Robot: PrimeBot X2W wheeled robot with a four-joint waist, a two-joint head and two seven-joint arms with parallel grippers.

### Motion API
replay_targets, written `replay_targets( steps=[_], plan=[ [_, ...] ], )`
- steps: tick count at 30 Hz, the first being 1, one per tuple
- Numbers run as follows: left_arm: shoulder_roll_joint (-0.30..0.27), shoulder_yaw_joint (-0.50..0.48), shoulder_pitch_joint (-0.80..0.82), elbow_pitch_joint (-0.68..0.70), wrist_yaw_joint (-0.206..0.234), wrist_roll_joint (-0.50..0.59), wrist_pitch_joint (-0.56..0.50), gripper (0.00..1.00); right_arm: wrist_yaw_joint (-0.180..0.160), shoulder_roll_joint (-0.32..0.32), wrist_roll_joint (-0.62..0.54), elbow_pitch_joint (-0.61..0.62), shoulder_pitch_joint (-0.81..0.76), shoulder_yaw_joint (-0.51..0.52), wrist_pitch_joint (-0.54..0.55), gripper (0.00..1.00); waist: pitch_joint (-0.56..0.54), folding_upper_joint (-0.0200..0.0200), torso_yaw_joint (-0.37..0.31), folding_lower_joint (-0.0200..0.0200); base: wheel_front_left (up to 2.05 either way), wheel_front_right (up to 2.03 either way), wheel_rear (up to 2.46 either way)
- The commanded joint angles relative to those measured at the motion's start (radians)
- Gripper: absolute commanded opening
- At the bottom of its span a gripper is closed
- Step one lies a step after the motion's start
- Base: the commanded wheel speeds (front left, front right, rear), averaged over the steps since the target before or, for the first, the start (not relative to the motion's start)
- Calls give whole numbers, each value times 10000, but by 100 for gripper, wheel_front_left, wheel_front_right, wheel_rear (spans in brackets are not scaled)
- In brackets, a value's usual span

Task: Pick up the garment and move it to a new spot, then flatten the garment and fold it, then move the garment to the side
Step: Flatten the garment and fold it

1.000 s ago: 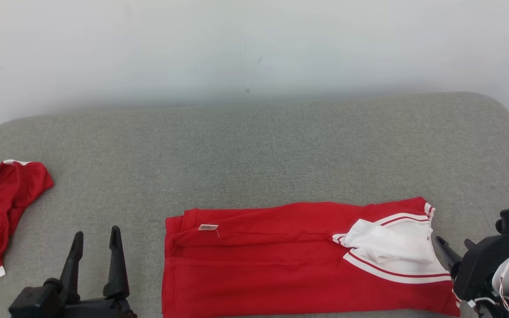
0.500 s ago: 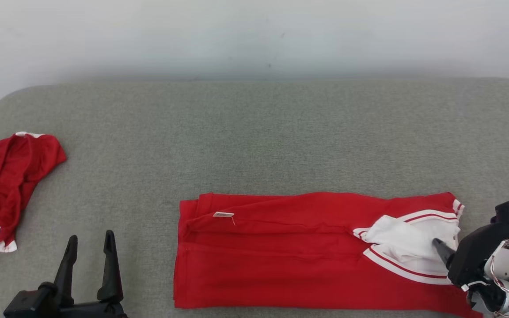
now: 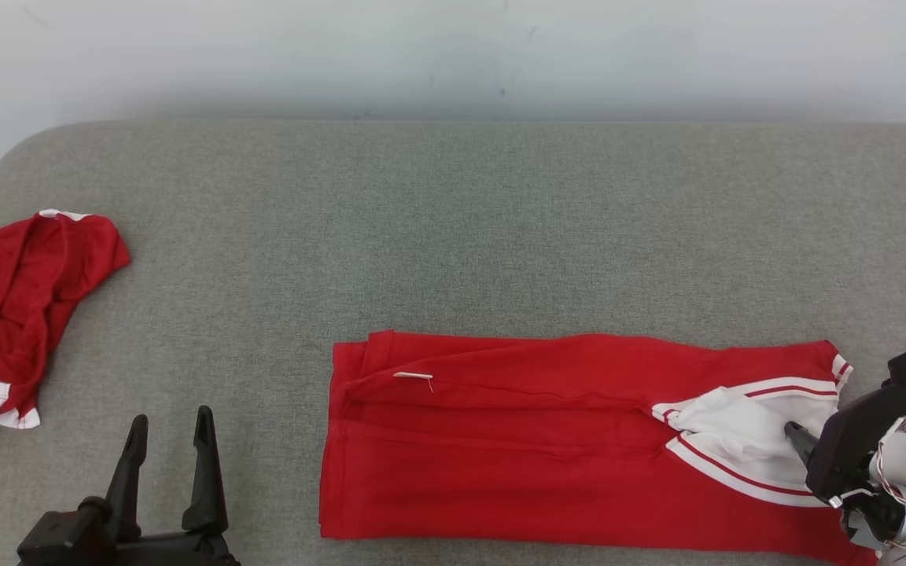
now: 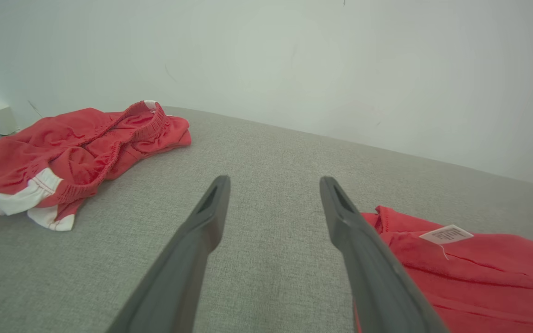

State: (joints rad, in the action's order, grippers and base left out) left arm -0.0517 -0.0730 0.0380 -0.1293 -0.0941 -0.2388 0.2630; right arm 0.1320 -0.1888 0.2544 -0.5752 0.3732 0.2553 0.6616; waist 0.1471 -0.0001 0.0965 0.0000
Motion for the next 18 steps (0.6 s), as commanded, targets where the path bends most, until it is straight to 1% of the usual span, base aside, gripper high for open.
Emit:
replay_targets(
  steps=[1,3,5,9,11,18],
  plan=[
    [13,30,107,6,45,-36,16,100,-27,288,60,-390,-255,-223,224,0,21,1,-22,0,0,0,0],
    [11,49,129,5,76,-77,16,100,-27,311,122,-369,-251,-324,163,0,38,1,-55,0,0,0,0],
    [10,41,158,17,123,-123,17,100,-27,191,117,-246,-139,-192,-159,0,55,1,-113,0,0,0,0],
    [11,16,199,-19,120,-143,17,100,-38,-265,-382,-129,220,222,-606,0,23,1,-242,0,0,0,0],
    [10,13,166,-35,120,-149,17,100,-36,-377,-628,-58,341,465,-744,0,-34,1,-305,0,0,0,0],
    [11,84,43,-70,125,-215,17,100,-29,-913,-1532,272,457,1358,-936,0,-260,1,-430,0,0,0,0]
  ],
)
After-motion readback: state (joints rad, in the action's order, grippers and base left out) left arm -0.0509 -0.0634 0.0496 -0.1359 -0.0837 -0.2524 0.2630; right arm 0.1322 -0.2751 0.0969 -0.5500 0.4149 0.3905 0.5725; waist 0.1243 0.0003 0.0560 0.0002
